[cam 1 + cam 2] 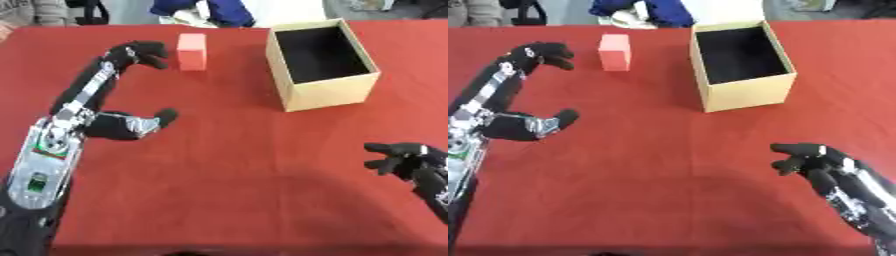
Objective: Pick up objects on the table and place them in the box.
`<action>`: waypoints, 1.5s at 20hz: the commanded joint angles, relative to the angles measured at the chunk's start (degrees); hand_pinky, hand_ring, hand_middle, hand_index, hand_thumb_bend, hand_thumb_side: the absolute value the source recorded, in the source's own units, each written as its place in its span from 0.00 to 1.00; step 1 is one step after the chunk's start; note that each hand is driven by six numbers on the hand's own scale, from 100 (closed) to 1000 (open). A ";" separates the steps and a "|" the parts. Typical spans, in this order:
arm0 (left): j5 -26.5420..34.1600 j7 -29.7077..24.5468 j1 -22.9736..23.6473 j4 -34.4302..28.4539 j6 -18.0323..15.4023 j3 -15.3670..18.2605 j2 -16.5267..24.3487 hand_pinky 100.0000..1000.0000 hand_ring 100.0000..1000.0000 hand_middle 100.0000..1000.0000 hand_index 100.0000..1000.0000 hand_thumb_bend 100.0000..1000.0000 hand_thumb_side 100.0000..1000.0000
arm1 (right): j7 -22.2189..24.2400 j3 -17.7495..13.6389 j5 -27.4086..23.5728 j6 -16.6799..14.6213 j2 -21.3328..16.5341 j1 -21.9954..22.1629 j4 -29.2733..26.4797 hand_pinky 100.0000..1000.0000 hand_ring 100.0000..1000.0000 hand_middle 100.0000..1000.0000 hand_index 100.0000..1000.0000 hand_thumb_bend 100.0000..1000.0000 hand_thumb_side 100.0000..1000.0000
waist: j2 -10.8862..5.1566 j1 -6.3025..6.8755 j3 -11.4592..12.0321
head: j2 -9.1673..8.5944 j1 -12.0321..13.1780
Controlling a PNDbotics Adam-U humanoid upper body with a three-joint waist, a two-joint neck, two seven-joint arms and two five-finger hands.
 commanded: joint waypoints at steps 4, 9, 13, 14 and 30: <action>-0.02 1.88 -1.94 -0.03 -2.44 -0.19 8.18 1.00 0.73 0.75 0.88 0.44 0.02 | 0.00 -0.18 0.21 -0.07 -1.23 -0.12 -1.10 0.83 0.94 0.54 0.81 0.00 0.48 | -1.22 0.22 0.11 | -0.54 -0.67; 0.69 5.23 -6.09 4.15 -4.25 -0.86 16.74 1.00 0.73 0.75 0.88 0.53 0.00 | -0.04 -0.20 0.28 0.14 -1.49 0.23 -0.95 0.83 0.94 0.54 0.82 0.00 0.49 | -1.84 0.82 -0.19 | -0.47 -1.05; 0.76 6.19 -7.56 6.77 -5.67 -1.39 18.87 0.99 0.73 0.75 0.88 0.60 0.00 | 0.01 -0.17 0.31 0.27 -1.54 0.33 -0.91 0.83 0.94 0.54 0.82 0.00 0.49 | -2.03 1.01 -0.27 | -0.44 -1.16; 0.32 5.90 -8.32 7.64 -5.38 -1.73 19.64 0.98 0.73 0.75 0.88 0.61 0.00 | 0.09 -0.05 0.39 0.38 -1.81 0.52 -0.80 0.83 0.94 0.54 0.82 0.00 0.49 | -2.48 1.48 -0.44 | -0.16 -1.07; -9.08 4.01 -31.88 31.79 -2.91 -9.14 23.18 0.98 0.72 0.76 0.88 0.58 0.01 | 1.06 0.99 -0.12 0.65 -2.38 0.71 -0.69 0.83 0.94 0.54 0.81 0.00 0.48 | -3.74 2.05 -3.27 | 0.33 0.68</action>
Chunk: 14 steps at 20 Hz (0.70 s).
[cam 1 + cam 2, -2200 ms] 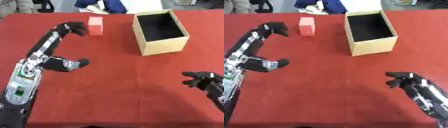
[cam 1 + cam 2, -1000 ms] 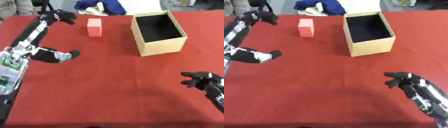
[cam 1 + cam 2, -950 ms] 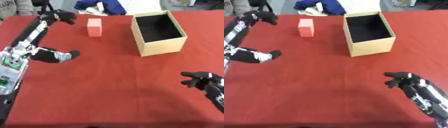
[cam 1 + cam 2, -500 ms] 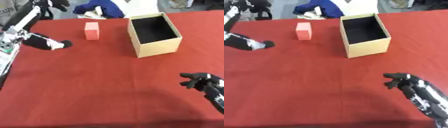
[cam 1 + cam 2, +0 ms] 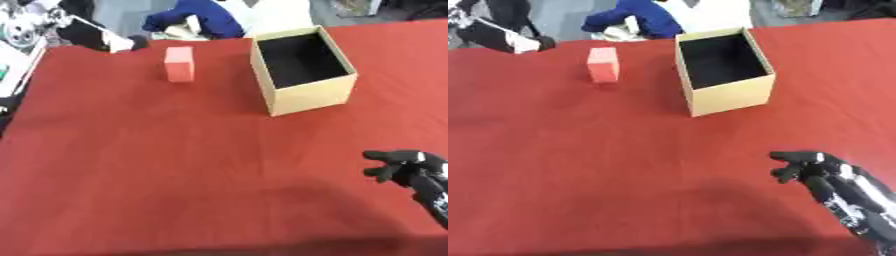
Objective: Pick up objects on the table and place them in the box.
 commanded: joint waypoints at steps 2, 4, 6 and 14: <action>-3.35 -1.41 -4.00 5.46 -0.70 -0.39 -0.27 0.98 0.73 0.76 0.88 0.58 0.02 | 0.32 0.16 -0.29 -0.10 -1.17 -0.26 -0.72 0.83 0.94 0.54 0.81 0.00 0.48 | -0.98 -0.12 -0.42 | 0.16 0.43; -4.93 -1.48 -5.18 8.26 -1.52 -0.36 -0.90 0.99 0.73 0.76 0.88 0.58 0.03 | 0.39 0.24 -0.33 -0.13 -1.21 -0.27 -0.72 0.83 0.94 0.54 0.81 0.00 0.48 | -1.03 -0.13 -0.74 | 0.08 0.62; -6.51 -1.40 -6.27 11.12 -2.54 -0.34 -1.44 0.98 0.73 0.76 0.88 0.58 0.05 | 0.47 0.30 -0.35 -0.14 -1.25 -0.27 -0.70 0.83 0.94 0.54 0.81 0.00 0.48 | -1.05 -0.12 -1.09 | 0.04 0.79; -13.51 0.86 -10.87 23.02 -7.79 -0.10 -3.77 0.98 0.73 0.77 0.89 0.60 0.12 | 0.79 0.59 -0.35 -0.10 -1.30 -0.46 -0.65 0.83 0.94 0.54 0.81 0.00 0.48 | -1.09 0.24 -2.54 | -0.10 1.41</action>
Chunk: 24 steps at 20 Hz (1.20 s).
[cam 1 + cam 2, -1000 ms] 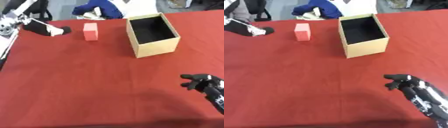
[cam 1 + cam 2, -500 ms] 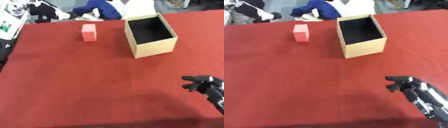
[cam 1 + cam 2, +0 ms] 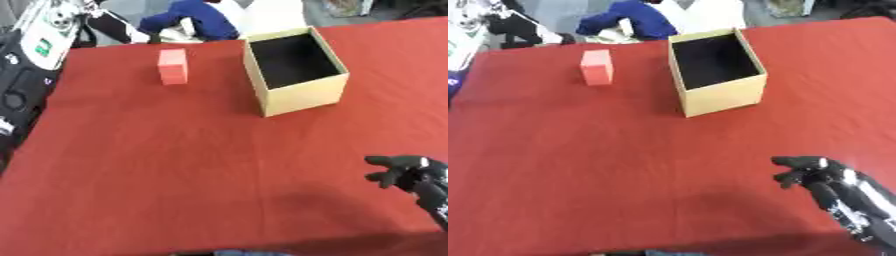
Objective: Pick up objects on the table and place them in the box.
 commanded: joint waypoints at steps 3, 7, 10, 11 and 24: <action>-4.53 1.78 -3.64 6.85 -3.09 0.86 -0.29 0.98 0.73 0.77 0.89 0.60 0.13 | 0.29 0.13 -0.29 0.03 -1.22 -0.70 -0.65 0.83 0.94 0.54 0.81 0.00 0.49 | -0.90 0.14 -0.79 | -0.11 0.63; -8.07 3.70 -5.29 12.37 -3.98 1.74 -1.32 1.00 0.73 0.76 0.89 0.58 0.15 | 0.43 0.27 -0.28 0.08 -1.28 -0.86 -0.64 0.83 0.94 0.54 0.81 0.00 0.48 | -0.89 0.39 -1.61 | -0.27 0.96; -10.40 5.15 -6.21 15.32 -3.77 2.48 -1.76 1.00 0.73 0.76 0.89 0.57 0.16 | 0.54 0.39 -0.29 0.11 -1.34 -0.98 -0.66 0.83 0.94 0.54 0.81 0.00 0.48 | -0.86 0.54 -2.11 | -0.39 1.16; -11.08 5.59 -6.46 16.17 -3.63 2.70 -1.90 1.00 0.72 0.76 0.89 0.56 0.17 | 0.58 0.43 -0.30 0.11 -1.35 -1.01 -0.66 0.83 0.94 0.54 0.81 0.00 0.48 | -0.86 0.57 -2.27 | -0.41 1.23; -16.01 8.33 -6.94 21.16 -1.80 3.77 -2.65 1.00 0.72 0.75 0.89 0.52 0.23 | 0.87 0.66 -0.45 -0.12 -1.28 -1.35 -0.80 0.83 0.94 0.54 0.81 0.00 0.48 | -0.41 0.45 -4.02 | -0.85 1.66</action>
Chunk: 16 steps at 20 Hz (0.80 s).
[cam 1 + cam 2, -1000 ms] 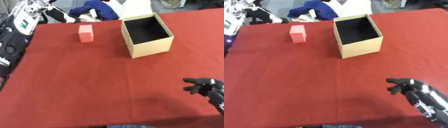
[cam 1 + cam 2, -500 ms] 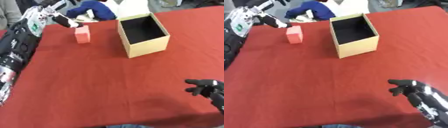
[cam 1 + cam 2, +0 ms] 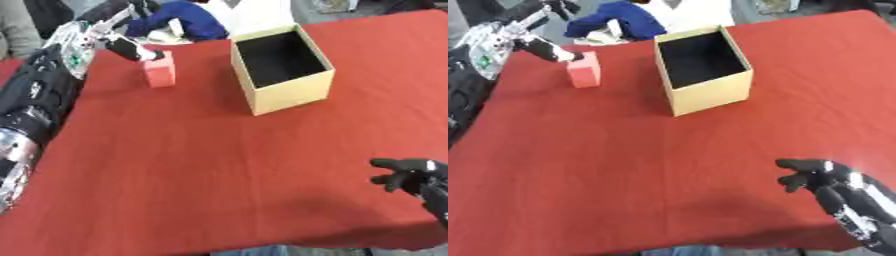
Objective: Pick up objects on the table and place them in the box.
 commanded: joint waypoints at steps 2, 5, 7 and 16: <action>-1.03 0.78 -1.13 0.33 0.56 0.80 1.02 1.00 0.72 0.75 0.89 0.51 0.24 | 0.18 -0.02 -0.33 -0.16 -0.85 -0.63 -0.84 0.83 0.94 0.54 0.81 0.00 0.48 | -0.55 -0.35 -0.28 | -0.82 0.19; -1.48 1.33 -0.83 0.86 1.05 0.97 1.11 1.00 0.72 0.75 0.89 0.50 0.25 | 0.19 -0.02 -0.28 -0.23 -0.76 -0.60 -0.86 0.83 0.94 0.54 0.81 0.00 0.48 | -0.37 -0.46 -0.50 | -0.84 0.19; -1.78 1.68 -0.66 1.30 1.45 1.09 1.19 1.00 0.72 0.75 0.89 0.50 0.26 | 0.20 -0.03 -0.26 -0.30 -0.69 -0.60 -0.89 0.83 0.94 0.54 0.81 0.00 0.48 | -0.22 -0.57 -0.61 | -0.82 0.16; -3.66 2.64 -0.02 2.80 2.36 1.27 1.23 1.00 0.72 0.75 0.89 0.49 0.30 | 0.19 -0.11 0.06 -0.47 -0.39 -0.50 -0.91 0.83 0.94 0.54 0.81 0.00 0.49 | 0.45 -0.75 -0.85 | -0.64 -0.03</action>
